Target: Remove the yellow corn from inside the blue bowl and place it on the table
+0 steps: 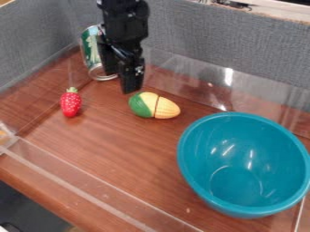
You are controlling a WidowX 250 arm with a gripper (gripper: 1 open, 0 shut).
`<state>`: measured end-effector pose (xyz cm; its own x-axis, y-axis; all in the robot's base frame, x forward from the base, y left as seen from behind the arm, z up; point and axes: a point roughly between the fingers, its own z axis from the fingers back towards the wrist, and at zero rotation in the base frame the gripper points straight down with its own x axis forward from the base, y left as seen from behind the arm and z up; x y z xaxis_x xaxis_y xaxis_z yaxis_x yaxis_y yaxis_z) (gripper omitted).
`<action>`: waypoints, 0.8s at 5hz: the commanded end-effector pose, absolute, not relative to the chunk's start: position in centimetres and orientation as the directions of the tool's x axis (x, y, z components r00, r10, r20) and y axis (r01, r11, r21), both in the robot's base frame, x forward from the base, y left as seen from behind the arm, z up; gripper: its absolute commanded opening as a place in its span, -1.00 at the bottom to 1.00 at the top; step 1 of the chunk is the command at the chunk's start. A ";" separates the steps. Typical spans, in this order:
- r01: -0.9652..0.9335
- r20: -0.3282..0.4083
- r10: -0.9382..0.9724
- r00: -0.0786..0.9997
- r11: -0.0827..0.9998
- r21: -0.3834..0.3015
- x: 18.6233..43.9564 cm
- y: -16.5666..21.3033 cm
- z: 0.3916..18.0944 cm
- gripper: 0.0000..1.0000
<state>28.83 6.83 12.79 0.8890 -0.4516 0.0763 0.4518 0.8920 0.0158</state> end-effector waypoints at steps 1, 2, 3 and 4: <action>0.465 0.115 -0.469 0.876 0.883 0.063 30.1 6.9 15.0 1.00; 0.467 0.118 -0.471 0.874 0.882 0.059 31.3 7.0 14.9 1.00; 0.487 0.112 -0.489 0.865 0.872 0.050 31.6 6.8 15.0 1.00; 0.477 0.085 -0.479 0.874 0.878 0.036 31.1 7.3 14.4 1.00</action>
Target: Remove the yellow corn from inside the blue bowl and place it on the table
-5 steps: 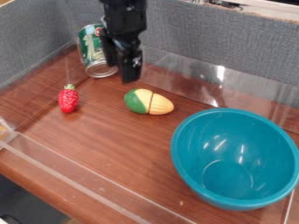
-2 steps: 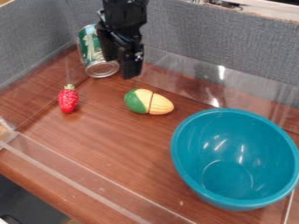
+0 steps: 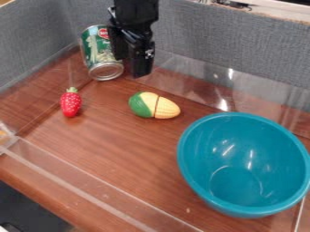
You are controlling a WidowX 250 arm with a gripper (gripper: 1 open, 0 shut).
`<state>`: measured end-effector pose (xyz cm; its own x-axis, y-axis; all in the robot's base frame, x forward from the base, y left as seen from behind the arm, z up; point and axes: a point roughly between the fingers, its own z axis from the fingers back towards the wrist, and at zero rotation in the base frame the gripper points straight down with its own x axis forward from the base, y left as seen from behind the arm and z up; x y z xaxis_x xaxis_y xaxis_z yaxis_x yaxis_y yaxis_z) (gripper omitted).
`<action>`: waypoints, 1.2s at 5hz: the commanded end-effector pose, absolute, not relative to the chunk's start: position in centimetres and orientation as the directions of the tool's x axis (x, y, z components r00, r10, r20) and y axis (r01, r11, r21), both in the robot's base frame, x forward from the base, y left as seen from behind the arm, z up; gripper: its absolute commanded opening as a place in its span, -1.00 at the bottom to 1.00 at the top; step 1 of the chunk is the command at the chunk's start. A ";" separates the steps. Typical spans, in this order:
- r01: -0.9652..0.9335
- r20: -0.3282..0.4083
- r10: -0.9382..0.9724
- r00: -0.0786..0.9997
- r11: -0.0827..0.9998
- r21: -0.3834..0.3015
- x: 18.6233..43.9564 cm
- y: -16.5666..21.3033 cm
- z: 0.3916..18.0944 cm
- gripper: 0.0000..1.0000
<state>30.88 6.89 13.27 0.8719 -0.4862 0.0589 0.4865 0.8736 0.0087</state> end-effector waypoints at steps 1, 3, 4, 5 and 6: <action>0.468 0.066 -0.469 0.881 0.883 0.026 30.2 7.7 13.9 1.00; 0.433 0.027 -0.434 0.901 0.901 0.037 28.3 9.9 15.0 1.00; 0.425 0.027 -0.426 0.904 0.904 0.046 28.6 10.0 14.7 1.00; 0.408 0.028 -0.410 0.912 0.911 0.050 29.3 9.6 13.5 1.00; 0.390 0.028 -0.392 0.920 0.919 0.052 30.0 9.3 12.3 1.00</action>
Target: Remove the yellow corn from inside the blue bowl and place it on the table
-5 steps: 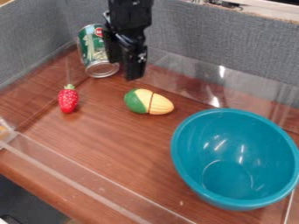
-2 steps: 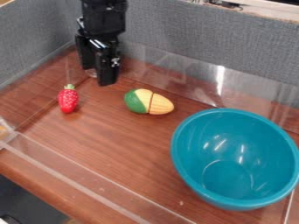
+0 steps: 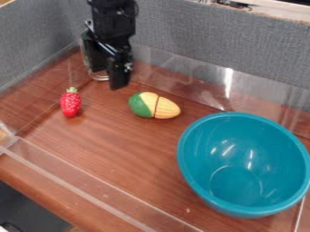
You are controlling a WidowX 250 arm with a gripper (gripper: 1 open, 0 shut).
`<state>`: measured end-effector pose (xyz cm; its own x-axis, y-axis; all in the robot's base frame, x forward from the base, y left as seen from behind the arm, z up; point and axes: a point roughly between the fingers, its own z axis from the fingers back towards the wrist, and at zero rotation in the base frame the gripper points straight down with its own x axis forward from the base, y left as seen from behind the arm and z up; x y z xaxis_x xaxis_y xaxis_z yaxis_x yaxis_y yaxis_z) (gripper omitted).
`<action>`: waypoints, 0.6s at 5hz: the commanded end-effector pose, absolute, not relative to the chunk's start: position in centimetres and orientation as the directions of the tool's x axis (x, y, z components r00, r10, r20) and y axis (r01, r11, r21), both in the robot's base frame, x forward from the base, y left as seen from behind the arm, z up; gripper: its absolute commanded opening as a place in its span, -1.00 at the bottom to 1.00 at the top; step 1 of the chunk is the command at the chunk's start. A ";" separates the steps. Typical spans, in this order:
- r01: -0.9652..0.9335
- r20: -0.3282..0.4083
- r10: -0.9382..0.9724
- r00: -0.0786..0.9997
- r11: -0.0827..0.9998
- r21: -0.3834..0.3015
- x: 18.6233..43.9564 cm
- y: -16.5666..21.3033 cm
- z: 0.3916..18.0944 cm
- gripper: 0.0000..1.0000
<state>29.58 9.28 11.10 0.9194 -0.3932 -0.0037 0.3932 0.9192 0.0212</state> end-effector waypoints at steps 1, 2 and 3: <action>0.425 0.030 -0.427 0.904 0.903 0.060 30.2 8.4 11.9 1.00; 0.446 0.037 -0.449 0.893 0.892 0.071 30.6 8.2 12.0 1.00; 0.460 0.045 -0.464 0.885 0.884 0.084 30.9 8.6 12.5 1.00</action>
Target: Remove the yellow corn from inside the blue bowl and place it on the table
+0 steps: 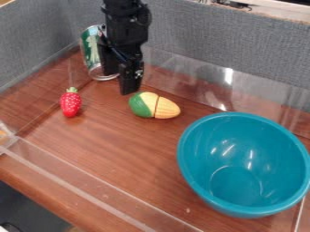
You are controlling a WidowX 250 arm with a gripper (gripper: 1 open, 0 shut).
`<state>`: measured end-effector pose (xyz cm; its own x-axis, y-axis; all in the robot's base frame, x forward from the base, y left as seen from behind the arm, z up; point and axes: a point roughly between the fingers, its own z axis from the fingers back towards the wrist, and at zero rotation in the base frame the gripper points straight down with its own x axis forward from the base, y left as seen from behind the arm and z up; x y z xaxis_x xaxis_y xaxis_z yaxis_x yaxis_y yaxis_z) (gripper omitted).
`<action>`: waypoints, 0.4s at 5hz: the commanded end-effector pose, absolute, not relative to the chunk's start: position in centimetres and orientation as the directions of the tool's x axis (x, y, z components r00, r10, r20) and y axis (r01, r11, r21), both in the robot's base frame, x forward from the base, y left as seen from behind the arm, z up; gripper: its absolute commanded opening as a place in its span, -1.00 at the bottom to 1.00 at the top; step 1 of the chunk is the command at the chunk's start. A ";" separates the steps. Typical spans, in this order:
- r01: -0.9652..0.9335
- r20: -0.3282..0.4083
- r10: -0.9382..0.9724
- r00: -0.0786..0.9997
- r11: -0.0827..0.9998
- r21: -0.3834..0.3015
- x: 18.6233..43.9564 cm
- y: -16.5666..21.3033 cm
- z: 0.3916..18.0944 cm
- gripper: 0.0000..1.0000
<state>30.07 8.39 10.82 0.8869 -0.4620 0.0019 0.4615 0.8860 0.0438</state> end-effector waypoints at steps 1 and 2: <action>0.461 0.053 -0.467 0.883 0.882 0.100 30.8 9.5 13.3 1.00; 0.463 0.058 -0.472 0.880 0.879 0.117 30.1 10.2 14.5 1.00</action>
<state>29.48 9.79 11.69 0.8827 -0.4699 -0.0080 0.4698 0.8815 0.0471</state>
